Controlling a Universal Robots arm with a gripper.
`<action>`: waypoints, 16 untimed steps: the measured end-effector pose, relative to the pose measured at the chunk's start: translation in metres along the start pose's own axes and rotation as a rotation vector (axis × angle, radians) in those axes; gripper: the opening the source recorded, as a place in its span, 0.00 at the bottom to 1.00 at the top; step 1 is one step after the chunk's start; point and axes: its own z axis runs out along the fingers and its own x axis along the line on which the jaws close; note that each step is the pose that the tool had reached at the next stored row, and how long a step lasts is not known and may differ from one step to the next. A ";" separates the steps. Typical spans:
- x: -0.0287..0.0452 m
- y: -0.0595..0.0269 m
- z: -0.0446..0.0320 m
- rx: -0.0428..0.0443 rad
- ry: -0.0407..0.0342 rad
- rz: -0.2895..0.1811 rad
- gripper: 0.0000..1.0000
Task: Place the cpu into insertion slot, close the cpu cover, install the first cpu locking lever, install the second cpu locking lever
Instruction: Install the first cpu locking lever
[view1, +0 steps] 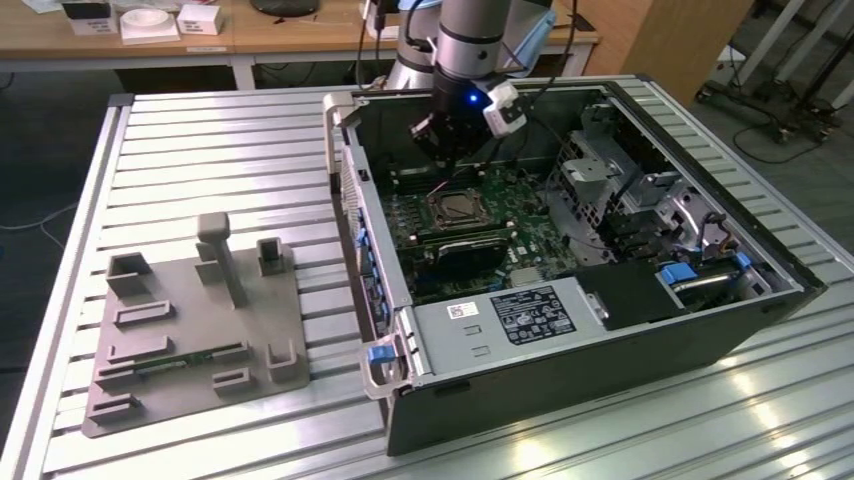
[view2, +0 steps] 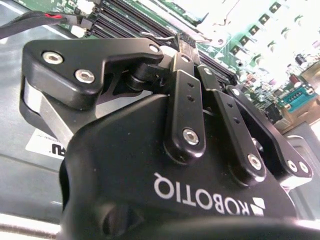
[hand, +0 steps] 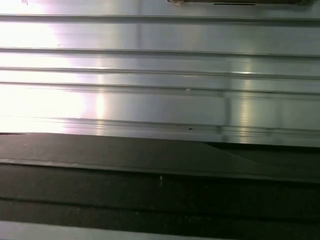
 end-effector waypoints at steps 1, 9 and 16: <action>-0.0005 0.0002 0.0005 0.0001 0.0003 0.000 0.10; -0.0061 0.0000 0.0044 0.0002 0.0011 0.000 0.10; -0.0118 -0.0002 0.0057 0.0002 0.0011 -0.001 0.10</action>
